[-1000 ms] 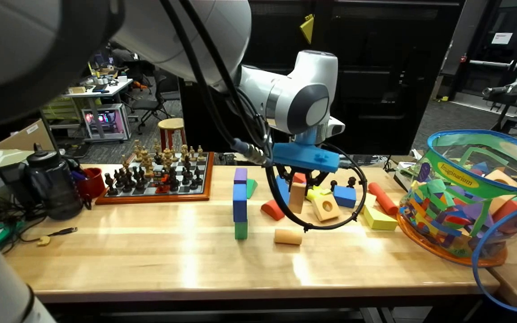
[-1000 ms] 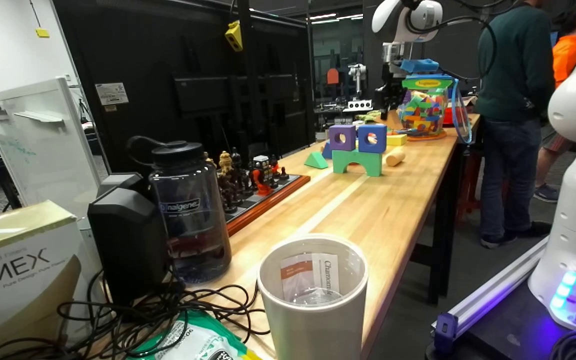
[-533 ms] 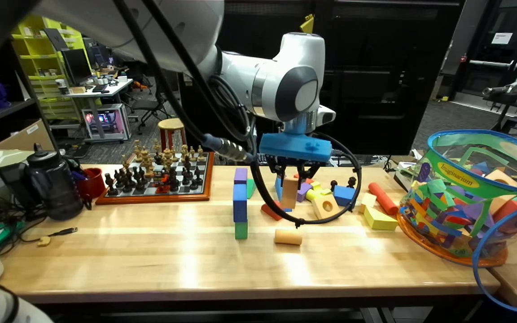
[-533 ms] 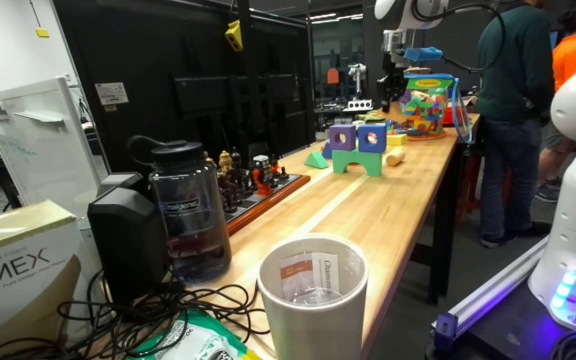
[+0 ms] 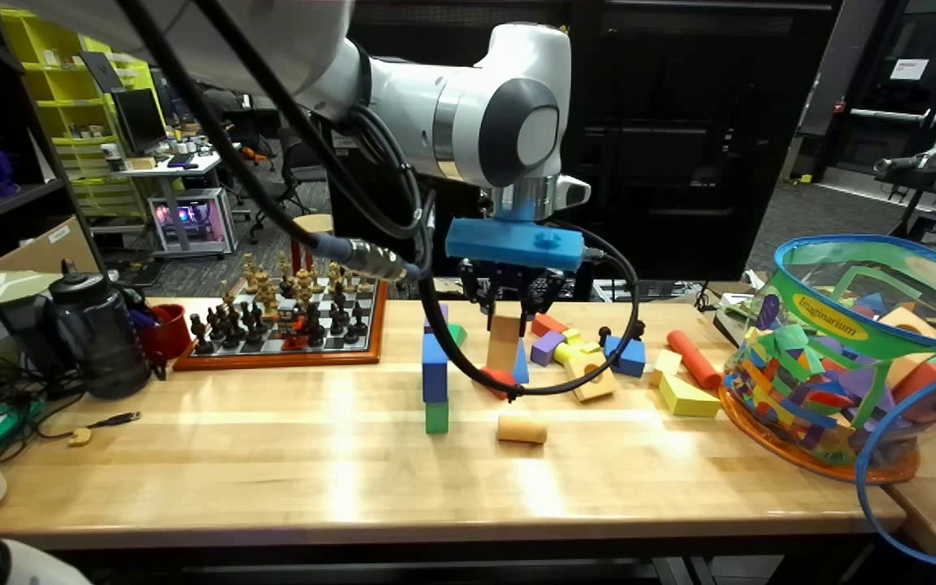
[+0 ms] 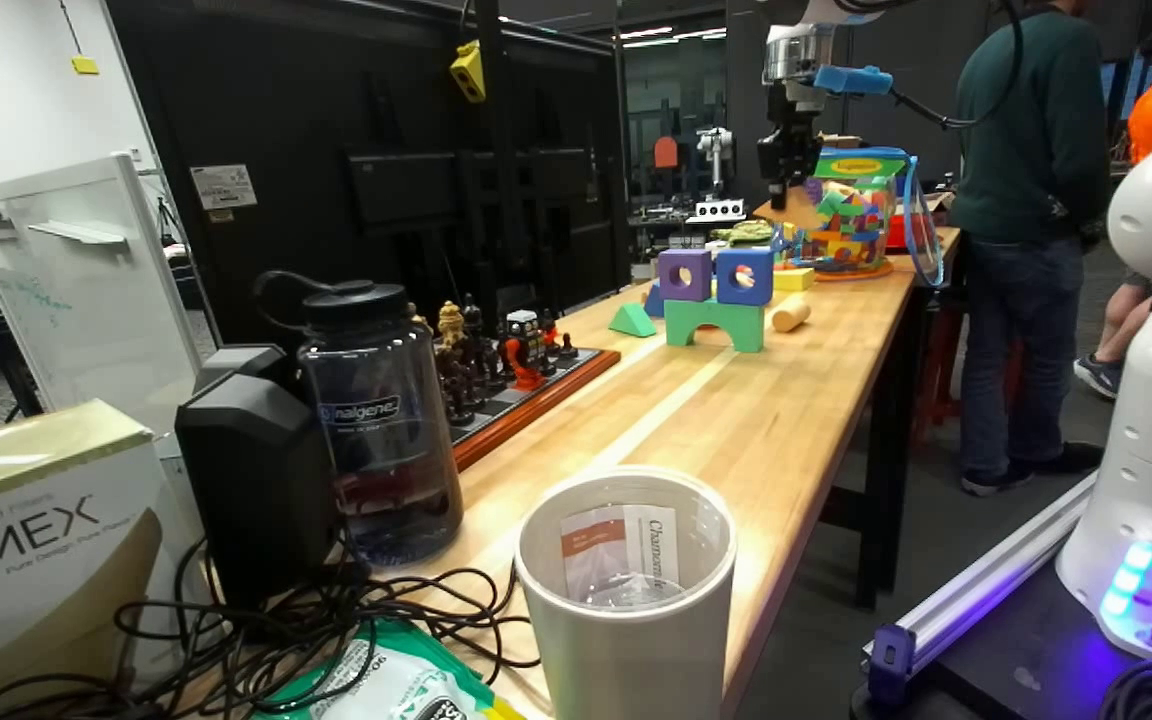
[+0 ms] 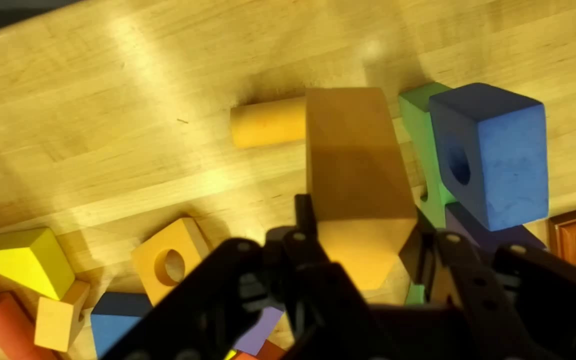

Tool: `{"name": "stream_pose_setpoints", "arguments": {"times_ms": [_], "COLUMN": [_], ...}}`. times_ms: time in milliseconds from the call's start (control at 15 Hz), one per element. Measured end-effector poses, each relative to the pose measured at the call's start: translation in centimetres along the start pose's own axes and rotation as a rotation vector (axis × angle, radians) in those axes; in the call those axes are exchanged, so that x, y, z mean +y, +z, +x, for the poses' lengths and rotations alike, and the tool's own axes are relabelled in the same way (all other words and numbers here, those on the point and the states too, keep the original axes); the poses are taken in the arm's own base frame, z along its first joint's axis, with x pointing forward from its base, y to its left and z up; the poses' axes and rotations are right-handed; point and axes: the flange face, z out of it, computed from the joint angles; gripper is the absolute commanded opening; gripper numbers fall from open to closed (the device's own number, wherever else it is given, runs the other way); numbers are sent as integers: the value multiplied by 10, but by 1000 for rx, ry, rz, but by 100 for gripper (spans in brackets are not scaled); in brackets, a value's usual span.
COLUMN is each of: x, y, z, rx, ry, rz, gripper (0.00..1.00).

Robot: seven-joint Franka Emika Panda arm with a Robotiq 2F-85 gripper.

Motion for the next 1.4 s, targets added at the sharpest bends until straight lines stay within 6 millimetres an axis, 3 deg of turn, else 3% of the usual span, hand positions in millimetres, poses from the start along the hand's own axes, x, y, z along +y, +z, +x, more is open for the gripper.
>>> {"name": "stream_pose_setpoints", "arguments": {"times_ms": [400, 1400], "x": [-13, -66], "y": [-9, -27], "z": [-2, 12], "rx": [-25, -74], "ry": [13, 0], "rz": [-23, -142], "gripper": [16, 16]}}
